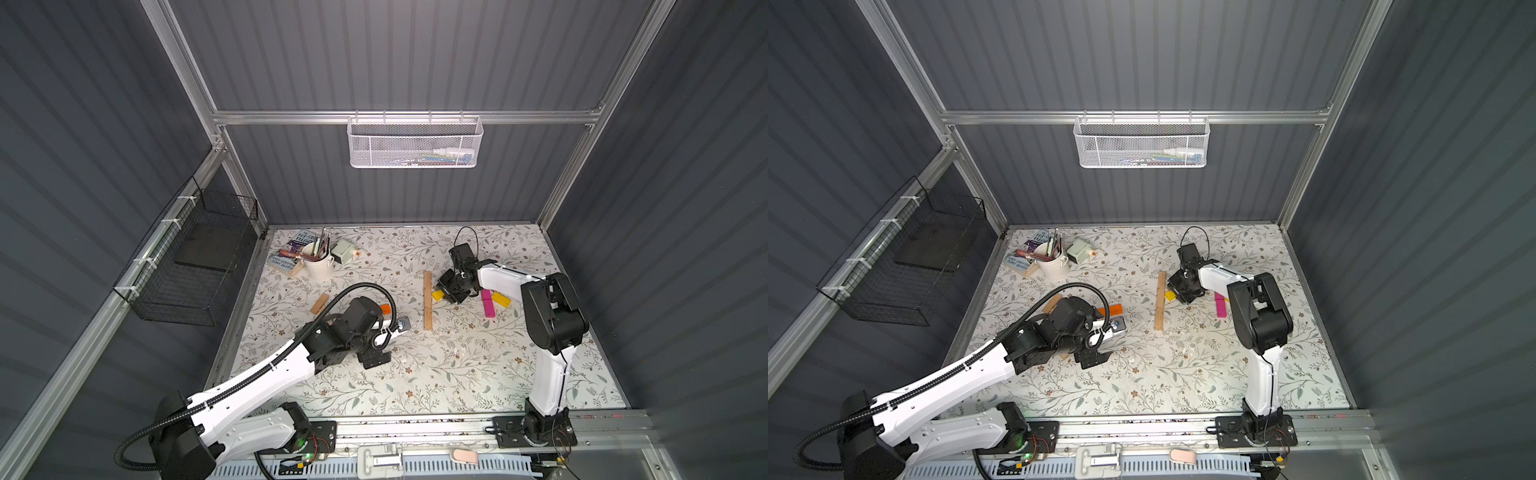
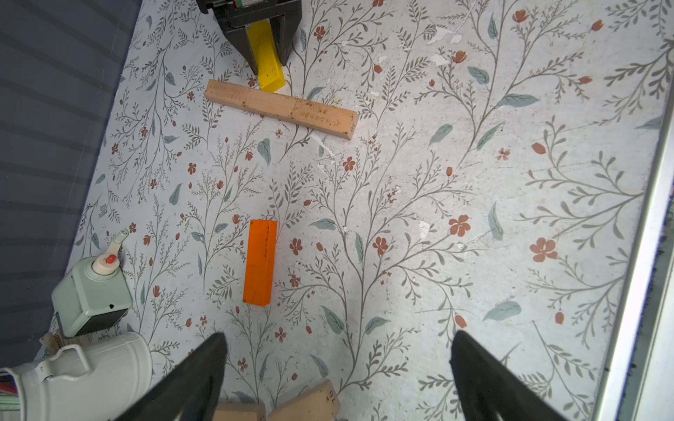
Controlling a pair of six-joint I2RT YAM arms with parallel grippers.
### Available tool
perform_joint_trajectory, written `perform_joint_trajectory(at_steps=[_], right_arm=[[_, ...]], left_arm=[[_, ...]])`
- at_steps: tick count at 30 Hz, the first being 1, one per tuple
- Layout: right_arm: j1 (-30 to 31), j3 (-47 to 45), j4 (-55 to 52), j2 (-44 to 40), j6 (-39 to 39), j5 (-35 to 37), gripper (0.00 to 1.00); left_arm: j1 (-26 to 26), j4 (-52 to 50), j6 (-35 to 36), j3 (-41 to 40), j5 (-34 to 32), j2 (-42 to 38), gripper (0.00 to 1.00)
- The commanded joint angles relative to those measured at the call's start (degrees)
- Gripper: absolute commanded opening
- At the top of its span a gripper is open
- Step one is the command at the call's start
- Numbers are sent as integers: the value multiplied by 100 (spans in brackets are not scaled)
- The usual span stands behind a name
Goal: Assemble the letter k with building blocks
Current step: Assemble the building block at the center of the board.
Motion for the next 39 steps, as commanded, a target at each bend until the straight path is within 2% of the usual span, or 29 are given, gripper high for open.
perform_joint_trajectory(at_steps=[1,10,20,23,26,31,34,37,39], right_arm=[[-15,10,-71,132,19,31,39],[-11,-110,-62,-48,27,-12,41],[-45,-413,-424,-1178,-295,123,49],[-36,-730,-381,-1887,-665,246,52],[-36,-1046,-523,-2733,-1109,675,56],[-36,-1731,-632,-4443,-2150,1441,73],[-47,-2321,-278,-5547,-2811,1578,84],[-45,-2974,284,-6533,-3387,1305,97],[-50,-3355,589,-7089,-3583,1153,99]], left_arm=[[30,35,-46,-98,-21,-113,96],[36,74,-107,-115,-98,-103,97],[295,496,-617,-240,-267,-113,99],[666,549,-796,-102,110,142,98],[1213,346,-1065,351,556,735,95],[1934,-296,-1188,1216,1134,2028,90],[2256,-480,-1040,1559,1355,2742,88],[2420,-699,-837,1942,1535,3396,88],[2432,-736,-648,2111,1561,3702,88]])
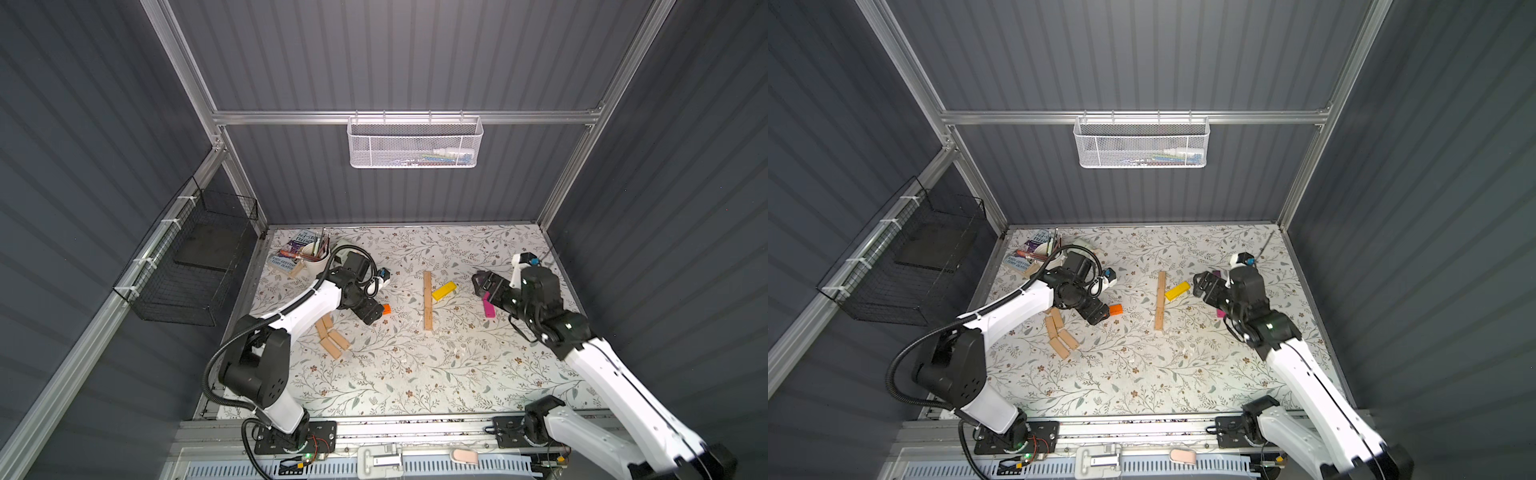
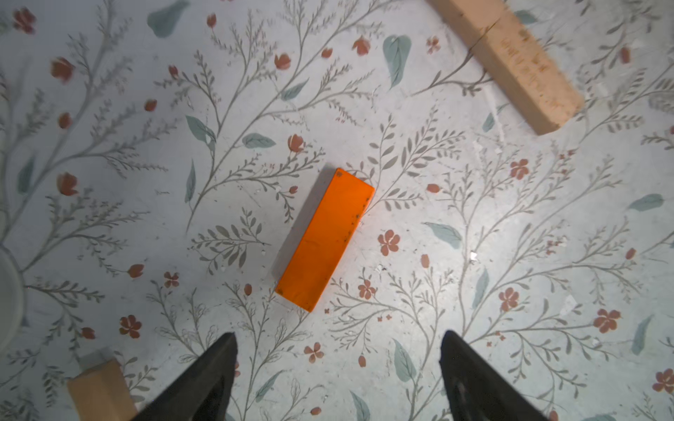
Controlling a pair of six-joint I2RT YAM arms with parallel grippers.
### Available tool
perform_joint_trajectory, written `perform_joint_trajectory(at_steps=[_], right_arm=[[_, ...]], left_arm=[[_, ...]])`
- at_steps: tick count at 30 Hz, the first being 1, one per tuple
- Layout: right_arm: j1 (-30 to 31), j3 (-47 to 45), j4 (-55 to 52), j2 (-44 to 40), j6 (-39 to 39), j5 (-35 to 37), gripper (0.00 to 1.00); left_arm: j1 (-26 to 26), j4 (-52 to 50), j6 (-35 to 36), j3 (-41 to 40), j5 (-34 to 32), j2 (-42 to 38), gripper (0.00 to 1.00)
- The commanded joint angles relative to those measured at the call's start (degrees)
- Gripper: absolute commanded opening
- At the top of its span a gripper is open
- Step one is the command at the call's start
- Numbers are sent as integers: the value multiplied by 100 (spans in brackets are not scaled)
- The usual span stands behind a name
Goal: Assemble the letter k with building blocks
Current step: Assemble the building block at the center of the board, then pick up the building block from the center of the board.
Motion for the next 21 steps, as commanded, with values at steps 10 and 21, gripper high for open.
perform_joint_trajectory(at_steps=[10,21], right_arm=[[-8,-510,228,-1262,-884,-201,99],[-6,-296,-277,-1344,-585,-143,99]], left_arm=[[22,-573,1178,1100,302,1440,81],[22,-916,1525,1563,699,1990,57]])
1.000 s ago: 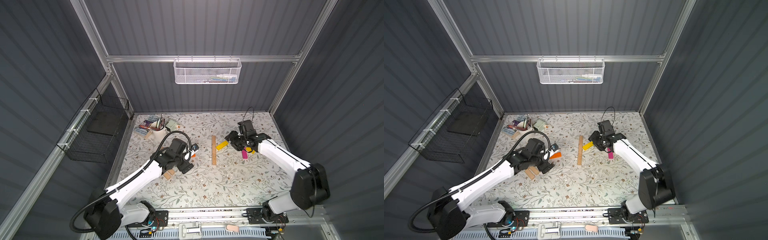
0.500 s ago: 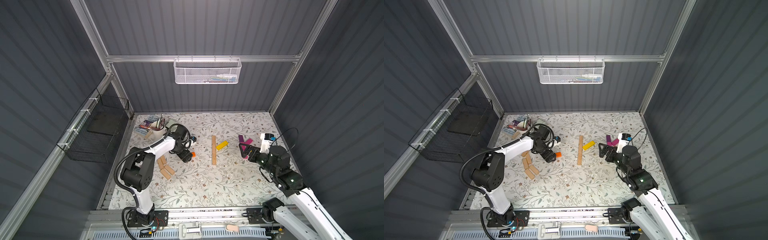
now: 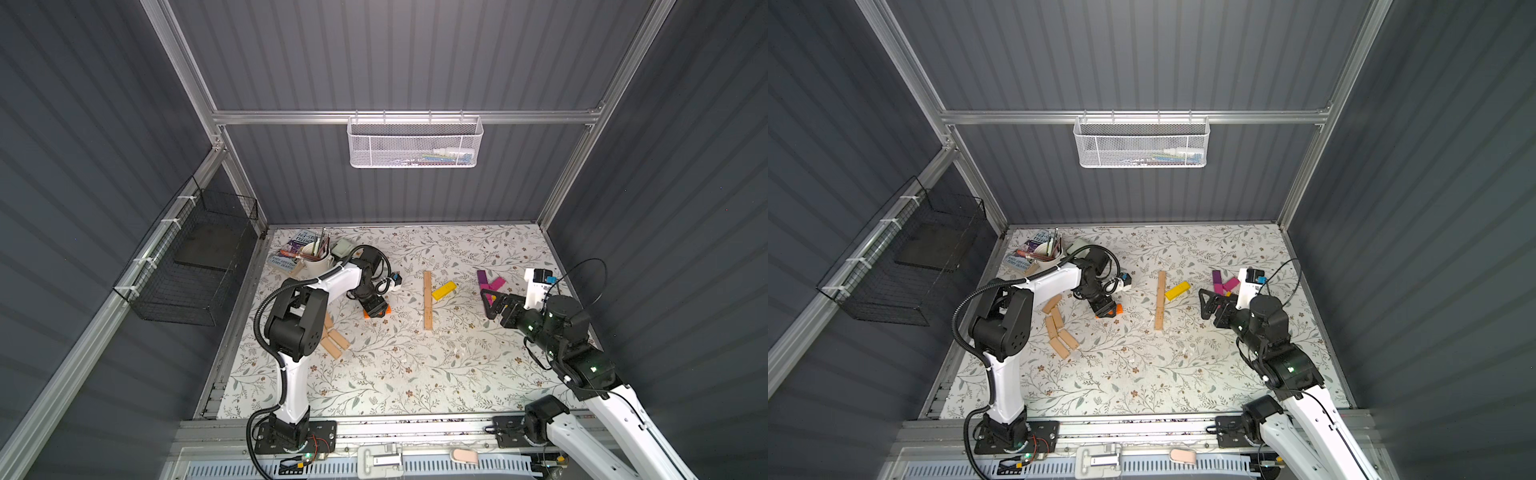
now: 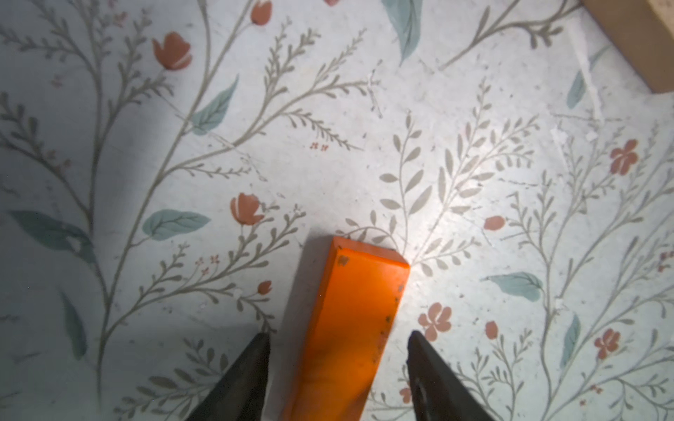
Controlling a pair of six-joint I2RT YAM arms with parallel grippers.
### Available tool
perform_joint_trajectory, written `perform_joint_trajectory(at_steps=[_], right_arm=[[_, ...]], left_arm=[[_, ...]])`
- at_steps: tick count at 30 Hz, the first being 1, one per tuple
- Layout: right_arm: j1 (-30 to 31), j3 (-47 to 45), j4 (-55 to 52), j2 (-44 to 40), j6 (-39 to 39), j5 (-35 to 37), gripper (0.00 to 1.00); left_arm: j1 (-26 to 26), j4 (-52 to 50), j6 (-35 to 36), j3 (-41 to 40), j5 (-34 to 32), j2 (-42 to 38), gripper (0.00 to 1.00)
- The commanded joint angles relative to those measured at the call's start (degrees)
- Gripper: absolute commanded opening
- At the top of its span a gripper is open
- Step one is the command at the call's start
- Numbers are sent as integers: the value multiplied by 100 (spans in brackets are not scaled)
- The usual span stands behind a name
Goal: Assemble the letter k with building blocks
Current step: Pick up the building block from the center of the board.
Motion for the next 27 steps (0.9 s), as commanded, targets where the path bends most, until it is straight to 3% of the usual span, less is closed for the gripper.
perform_joint_trajectory(at_steps=[1,9,15,21,27], right_arm=[[-6,176,-181,-70,97,56,99],[-6,181,-103,57,184,180,99],[-6,176,-32,189,306,307,99],[-15,168,-114,189,394,572,99],[-25,172,-470,81,657,1188,99]], left_arm=[[-2,-306,177,117,269,98,55],[-2,-315,163,34,184,111,19],[-2,-172,-103,-92,148,-235,21],[-77,505,-1376,-430,516,-1225,21],[-1022,1424,-2780,-774,120,-2097,21]])
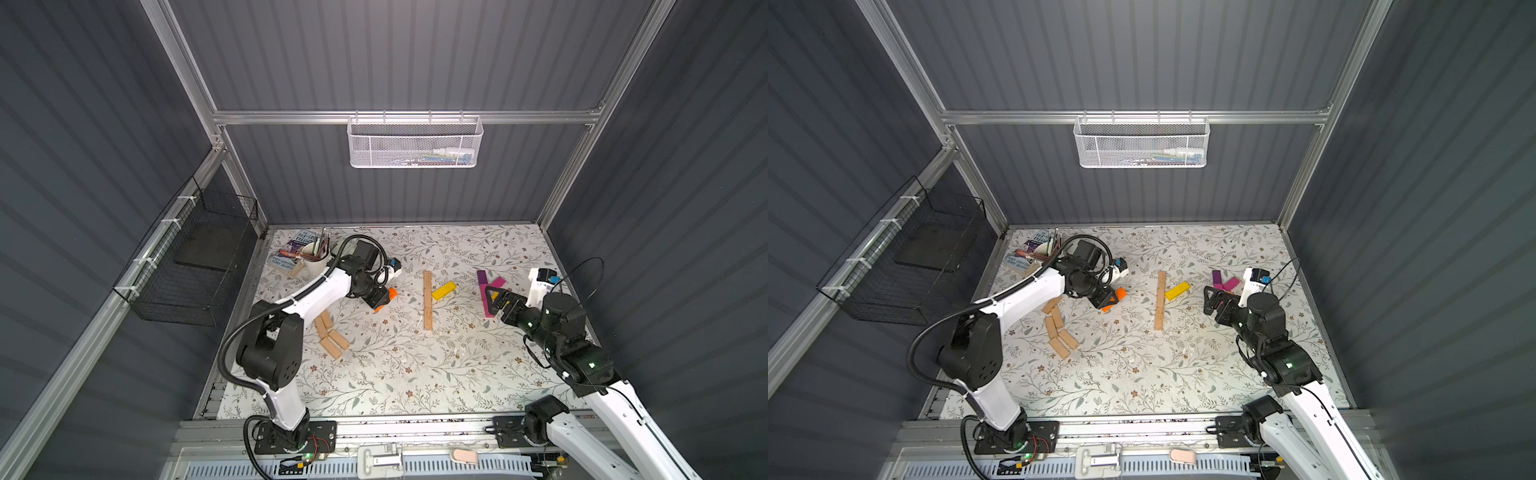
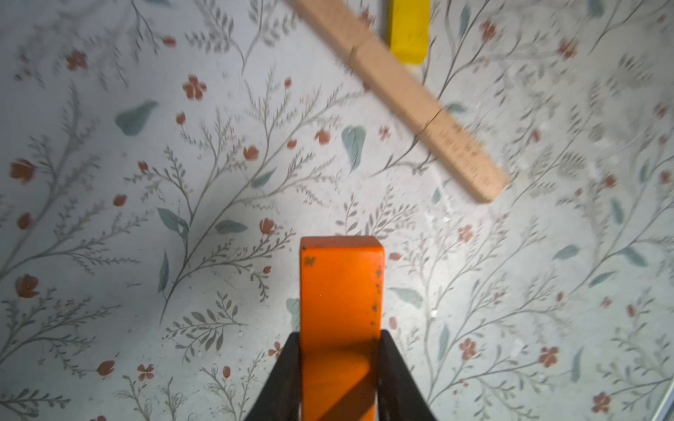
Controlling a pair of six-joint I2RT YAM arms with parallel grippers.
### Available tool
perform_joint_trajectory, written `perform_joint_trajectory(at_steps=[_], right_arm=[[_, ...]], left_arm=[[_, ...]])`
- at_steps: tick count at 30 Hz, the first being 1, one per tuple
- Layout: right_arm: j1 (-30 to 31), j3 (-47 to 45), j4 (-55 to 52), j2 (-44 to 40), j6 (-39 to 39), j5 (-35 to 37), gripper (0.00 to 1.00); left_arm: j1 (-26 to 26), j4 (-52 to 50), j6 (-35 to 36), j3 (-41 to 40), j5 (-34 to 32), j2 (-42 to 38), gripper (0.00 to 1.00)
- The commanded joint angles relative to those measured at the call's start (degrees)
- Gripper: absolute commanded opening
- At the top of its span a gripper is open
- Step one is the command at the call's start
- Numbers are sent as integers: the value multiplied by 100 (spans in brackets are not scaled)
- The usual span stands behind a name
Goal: Assemble the letter k with building blocks
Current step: Pick up the building block from the center of the board, then place the building block at the center of the board.
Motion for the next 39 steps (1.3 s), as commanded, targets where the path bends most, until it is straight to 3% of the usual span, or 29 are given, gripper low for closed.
perform_joint_trajectory(at_steps=[1,6,13,28,31,33,39], right_arm=[[-29,117,-362,-116,295,702,99],[-31,111,-901,-321,747,1591,99],[-32,-74,-982,-678,876,1562,99],[-32,-40,-1261,-790,853,1357,99],[-32,-50,-1303,-780,873,1277,99],[-34,-45,-1338,-764,872,1242,99],[-32,-19,-1320,-750,889,1208,99]], left_arm=[[-730,660,-1144,-83,-179,-254,20],[-1812,1185,-2017,160,-862,65,20],[-2578,1340,-2275,915,-1263,1235,20],[-2698,1290,-1852,2112,-1550,3116,22],[-2694,1258,-1805,2265,-1558,3287,29],[-2693,1191,-1774,2366,-1551,3367,40],[-2697,1185,-1730,2421,-1480,3295,45]])
